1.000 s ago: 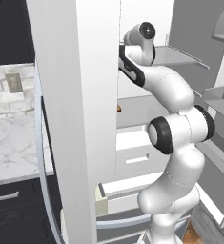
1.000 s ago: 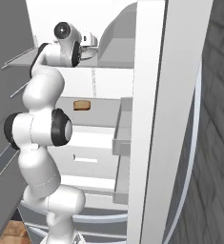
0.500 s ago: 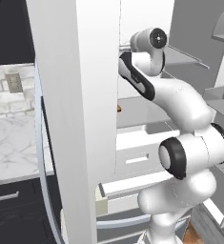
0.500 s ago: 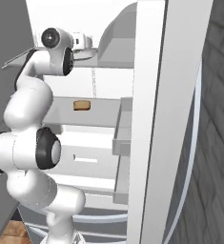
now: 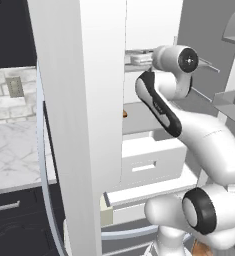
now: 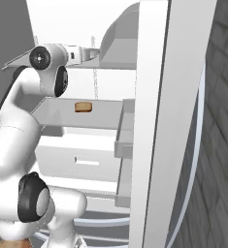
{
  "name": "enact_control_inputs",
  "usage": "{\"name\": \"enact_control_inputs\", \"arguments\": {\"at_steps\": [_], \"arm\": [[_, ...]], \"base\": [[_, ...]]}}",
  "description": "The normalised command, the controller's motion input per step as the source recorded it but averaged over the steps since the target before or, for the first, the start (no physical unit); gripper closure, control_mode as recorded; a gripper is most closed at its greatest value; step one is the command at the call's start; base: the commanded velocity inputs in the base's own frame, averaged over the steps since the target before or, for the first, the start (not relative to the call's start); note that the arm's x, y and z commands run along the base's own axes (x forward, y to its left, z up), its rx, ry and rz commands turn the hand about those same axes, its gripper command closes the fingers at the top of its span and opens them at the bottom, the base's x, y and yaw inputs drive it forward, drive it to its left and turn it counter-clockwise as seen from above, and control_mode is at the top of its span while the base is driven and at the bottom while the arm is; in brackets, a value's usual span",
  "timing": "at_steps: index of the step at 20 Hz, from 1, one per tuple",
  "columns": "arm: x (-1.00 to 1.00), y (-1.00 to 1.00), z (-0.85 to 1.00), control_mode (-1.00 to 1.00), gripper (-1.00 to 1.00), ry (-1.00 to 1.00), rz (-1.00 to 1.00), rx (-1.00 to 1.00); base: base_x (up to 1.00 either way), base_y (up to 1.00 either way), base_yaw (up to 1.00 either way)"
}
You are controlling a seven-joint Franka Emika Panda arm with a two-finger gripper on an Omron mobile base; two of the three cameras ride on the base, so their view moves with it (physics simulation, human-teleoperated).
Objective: Retrieve the fish from the fridge and place it on the saucepan with marinade on the stove.
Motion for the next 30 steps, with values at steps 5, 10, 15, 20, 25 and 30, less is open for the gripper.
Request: {"name": "enact_control_inputs", "arguments": {"at_steps": [5, 10, 15, 20, 25, 30], "arm": [[-1.0, -0.12, 0.07, -1.0, 1.0, 0.0, 0.0, 0.0], [-1.0, -0.06, -0.19, -1.0, 1.0, 0.0, 0.0, 0.0], [-0.96, -0.01, -0.11, -1.0, 1.0, 0.13, 0.0, -0.01], [-0.47, 0.0, -0.01, -1.0, 1.0, 0.33, 0.0, -0.05], [-0.05, 0.07, 0.0, -1.0, 1.0, 0.13, 0.0, -0.06], [0.0, 0.0, 0.0, -1.0, 1.0, 0.0, 0.0, 0.0]], "base": [[0.0, 0.0, 0.0], [0.0, 0.0, 0.0], [0.0, 0.0, 0.0], [0.0, 0.0, 0.0], [0.0, 0.0, 0.0], [0.0, 0.0, 0.0]]}}
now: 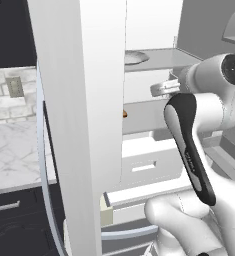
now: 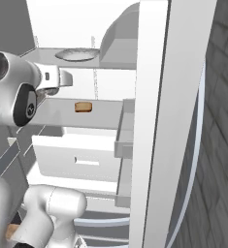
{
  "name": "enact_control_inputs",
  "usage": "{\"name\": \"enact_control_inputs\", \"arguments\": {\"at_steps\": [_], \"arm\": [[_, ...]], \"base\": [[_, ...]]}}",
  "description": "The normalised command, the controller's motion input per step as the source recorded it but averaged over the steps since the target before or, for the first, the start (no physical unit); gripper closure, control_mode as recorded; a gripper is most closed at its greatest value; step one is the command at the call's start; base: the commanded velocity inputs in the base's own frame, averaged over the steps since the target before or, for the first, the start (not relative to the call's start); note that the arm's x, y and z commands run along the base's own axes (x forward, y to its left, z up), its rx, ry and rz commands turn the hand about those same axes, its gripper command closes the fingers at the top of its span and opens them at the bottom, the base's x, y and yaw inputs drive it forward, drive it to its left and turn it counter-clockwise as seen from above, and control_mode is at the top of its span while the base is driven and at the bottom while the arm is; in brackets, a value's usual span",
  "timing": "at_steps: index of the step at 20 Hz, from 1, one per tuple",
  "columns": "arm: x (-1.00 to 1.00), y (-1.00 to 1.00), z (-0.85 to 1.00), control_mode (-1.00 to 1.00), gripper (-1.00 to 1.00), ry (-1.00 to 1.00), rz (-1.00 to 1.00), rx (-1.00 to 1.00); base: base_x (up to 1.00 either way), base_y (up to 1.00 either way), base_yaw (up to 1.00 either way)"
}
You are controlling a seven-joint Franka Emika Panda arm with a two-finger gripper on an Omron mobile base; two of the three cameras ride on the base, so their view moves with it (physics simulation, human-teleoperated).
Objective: Retrieve the fish from the fridge and place it on the saucepan with marinade on the stove.
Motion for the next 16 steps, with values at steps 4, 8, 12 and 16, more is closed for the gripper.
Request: {"name": "enact_control_inputs", "arguments": {"at_steps": [4, 8, 12, 16], "arm": [[-0.22, 0.0, 0.07, -1.0, 1.0, -0.17, 0.0, 0.0], [-0.12, 0.0, 0.0, -1.0, 1.0, -0.04, 0.0, 0.0], [0.0, 0.0, 0.0, 1.0, 1.0, 0.0, 0.0, 0.0], [0.0, 0.0, 0.0, 1.0, 1.0, 0.0, 0.0, 0.0]], "base": [[0.0, 0.0, 0.0], [0.0, 0.0, 0.0], [-0.93, -0.1, 0.0], [-1.0, -0.29, 0.0]]}}
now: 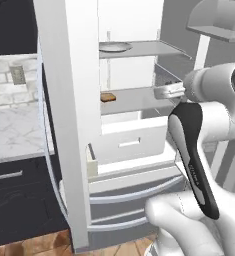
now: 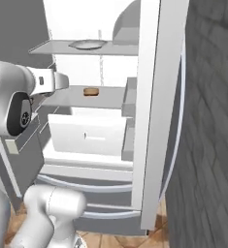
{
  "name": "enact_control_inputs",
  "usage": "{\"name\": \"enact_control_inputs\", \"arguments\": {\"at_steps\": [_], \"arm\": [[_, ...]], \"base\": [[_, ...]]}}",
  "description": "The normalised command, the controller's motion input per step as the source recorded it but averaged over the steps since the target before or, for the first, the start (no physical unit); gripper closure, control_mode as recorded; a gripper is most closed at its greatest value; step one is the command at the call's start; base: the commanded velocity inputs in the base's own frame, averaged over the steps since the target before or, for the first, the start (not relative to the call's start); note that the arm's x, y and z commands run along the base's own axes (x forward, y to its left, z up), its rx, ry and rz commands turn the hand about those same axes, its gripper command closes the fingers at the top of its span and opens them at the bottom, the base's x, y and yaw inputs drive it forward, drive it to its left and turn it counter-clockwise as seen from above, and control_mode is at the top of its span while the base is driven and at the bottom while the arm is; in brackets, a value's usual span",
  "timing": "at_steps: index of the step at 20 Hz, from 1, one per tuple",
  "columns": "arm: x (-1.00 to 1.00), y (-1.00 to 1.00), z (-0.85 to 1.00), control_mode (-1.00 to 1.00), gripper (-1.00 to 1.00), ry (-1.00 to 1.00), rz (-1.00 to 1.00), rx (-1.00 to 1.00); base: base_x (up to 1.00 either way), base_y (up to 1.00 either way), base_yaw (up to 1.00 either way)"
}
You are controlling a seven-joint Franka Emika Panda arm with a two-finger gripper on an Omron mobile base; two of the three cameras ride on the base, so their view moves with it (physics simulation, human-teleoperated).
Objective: Retrieve the fish from the fridge and place it on the saucepan with marinade on the stove.
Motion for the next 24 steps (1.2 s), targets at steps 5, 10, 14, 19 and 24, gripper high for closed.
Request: {"name": "enact_control_inputs", "arguments": {"at_steps": [5, 10, 14, 19, 24], "arm": [[0.0, 0.0, 0.0, 1.0, 1.0, 0.0, 0.0, 0.0], [0.0, 0.0, 0.0, 1.0, 1.0, 0.0, 0.0, 0.0], [0.0, 0.0, 0.0, 1.0, 1.0, 0.0, 0.0, 0.0], [0.0, 0.0, 0.0, 1.0, 1.0, 0.0, 0.0, 0.0], [0.0, 0.0, 0.0, 1.0, 1.0, 0.0, 0.0, 0.0]], "base": [[-1.0, -0.32, 0.0], [-1.0, -0.27, 0.02], [-1.0, -0.18, 0.09], [-1.0, -0.17, 0.3], [-1.0, -0.28, 0.47]]}}
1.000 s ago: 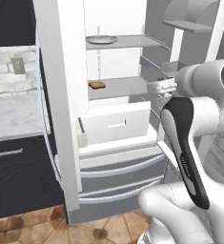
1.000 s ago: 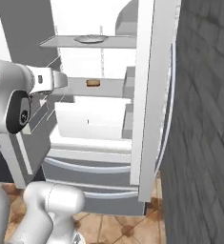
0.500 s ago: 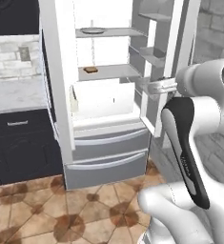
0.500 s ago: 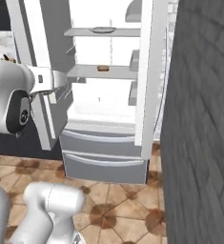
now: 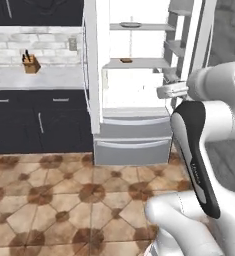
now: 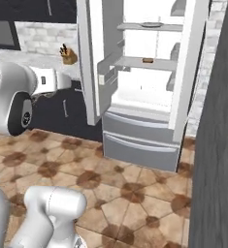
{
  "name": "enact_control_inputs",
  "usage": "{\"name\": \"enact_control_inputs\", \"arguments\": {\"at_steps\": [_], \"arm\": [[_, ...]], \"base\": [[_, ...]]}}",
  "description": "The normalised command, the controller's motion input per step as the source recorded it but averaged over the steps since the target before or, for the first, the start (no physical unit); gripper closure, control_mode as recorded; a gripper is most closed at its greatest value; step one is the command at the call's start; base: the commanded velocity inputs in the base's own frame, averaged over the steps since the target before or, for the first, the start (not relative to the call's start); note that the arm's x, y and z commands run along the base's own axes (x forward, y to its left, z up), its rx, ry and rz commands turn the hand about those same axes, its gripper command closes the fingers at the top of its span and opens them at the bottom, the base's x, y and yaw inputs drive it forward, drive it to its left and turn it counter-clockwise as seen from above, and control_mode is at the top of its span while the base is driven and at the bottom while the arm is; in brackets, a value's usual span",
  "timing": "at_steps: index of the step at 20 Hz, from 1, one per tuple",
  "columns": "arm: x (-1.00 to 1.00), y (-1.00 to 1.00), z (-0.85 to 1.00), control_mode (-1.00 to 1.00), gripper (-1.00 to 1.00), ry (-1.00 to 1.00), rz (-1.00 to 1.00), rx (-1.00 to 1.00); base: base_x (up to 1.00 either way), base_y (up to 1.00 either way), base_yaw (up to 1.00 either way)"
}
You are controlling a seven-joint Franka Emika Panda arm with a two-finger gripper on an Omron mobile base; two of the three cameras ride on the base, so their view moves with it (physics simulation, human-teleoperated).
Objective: Retrieve the fish from the fridge and place it on the saucepan with marinade on the stove.
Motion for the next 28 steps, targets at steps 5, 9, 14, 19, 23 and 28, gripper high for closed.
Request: {"name": "enact_control_inputs", "arguments": {"at_steps": [5, 9, 14, 19, 23, 28], "arm": [[0.0, 0.0, 0.0, 1.0, 1.0, 0.0, 0.0, 0.0], [0.0, 0.0, 0.0, 1.0, 1.0, 0.0, 0.0, 0.0], [0.0, 0.0, 0.0, 1.0, 1.0, 0.0, 0.0, 0.0], [0.0, 0.0, 0.0, 1.0, 1.0, 0.0, 0.0, 0.0], [0.0, 0.0, 0.0, 1.0, 1.0, 0.0, 0.0, 0.0], [0.0, 0.0, 0.0, 1.0, 1.0, 0.0, 0.0, 0.0]], "base": [[-1.0, -0.28, 0.58], [-0.99, -0.28, 0.63], [-0.88, -0.02, 0.69], [-0.78, 0.3, 0.68], [-0.83, 0.96, 0.6], [-0.73, 1.0, 0.51]]}}
